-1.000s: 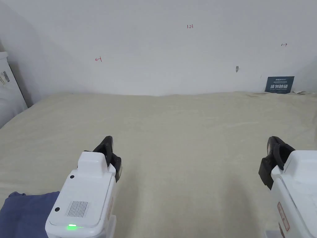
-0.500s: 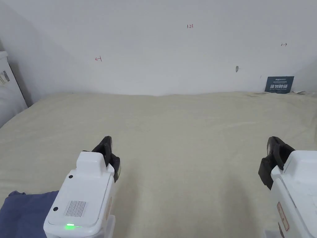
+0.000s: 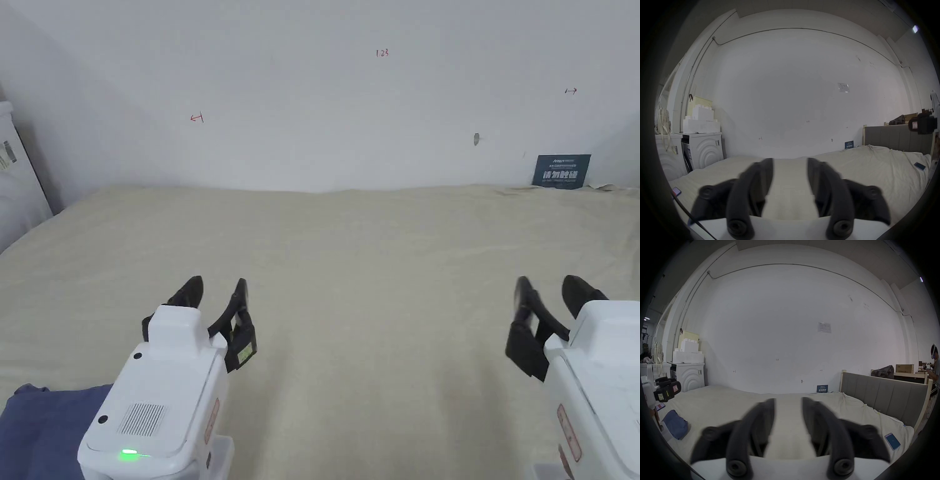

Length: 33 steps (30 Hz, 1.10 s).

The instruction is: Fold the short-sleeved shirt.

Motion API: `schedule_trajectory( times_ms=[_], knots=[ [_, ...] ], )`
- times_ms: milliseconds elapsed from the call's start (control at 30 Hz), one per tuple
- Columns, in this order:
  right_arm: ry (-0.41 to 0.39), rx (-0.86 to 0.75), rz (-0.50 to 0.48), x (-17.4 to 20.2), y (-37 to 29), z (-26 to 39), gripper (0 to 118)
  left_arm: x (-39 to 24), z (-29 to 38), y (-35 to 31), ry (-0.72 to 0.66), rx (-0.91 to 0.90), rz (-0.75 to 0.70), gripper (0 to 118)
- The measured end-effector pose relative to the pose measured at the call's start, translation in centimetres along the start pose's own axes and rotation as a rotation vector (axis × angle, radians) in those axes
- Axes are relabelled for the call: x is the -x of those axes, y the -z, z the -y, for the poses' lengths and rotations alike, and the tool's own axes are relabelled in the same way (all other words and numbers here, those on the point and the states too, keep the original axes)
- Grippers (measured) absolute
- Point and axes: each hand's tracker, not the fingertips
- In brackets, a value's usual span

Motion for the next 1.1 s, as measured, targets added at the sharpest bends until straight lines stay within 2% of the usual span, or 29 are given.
schedule_trajectory(
  times_ms=[67, 133, 200, 267, 400, 1100],
  knots=[
    [0.006, 0.003, -0.011, 0.03, 0.01, 0.01, 72, 0.07, 0.04, 0.01, -0.009, 0.001, 0.004, 74],
    [0.003, 0.0, -0.009, 0.16, -0.02, 0.01, 84, -0.08, 0.15, 0.06, -0.004, 0.003, -0.016, 92],
    [0.0, -0.003, -0.006, 0.22, -0.07, -0.01, 102, 0.01, 0.18, 0.1, -0.01, 0.004, -0.009, 114],
    [0.007, -0.014, -0.005, 0.22, -0.19, -0.03, 115, 0.1, 0.18, 0.06, -0.013, 0.007, -0.007, 118],
    [0.018, -0.022, -0.007, 0.26, -0.41, -0.21, 118, 0.01, 0.16, -0.1, 0.004, -0.003, -0.015, 118],
    [0.023, -0.038, -0.002, 0.37, -0.69, -0.45, 118, 0.19, -0.32, -0.56, -0.007, -0.018, -0.034, 118]
  ],
)
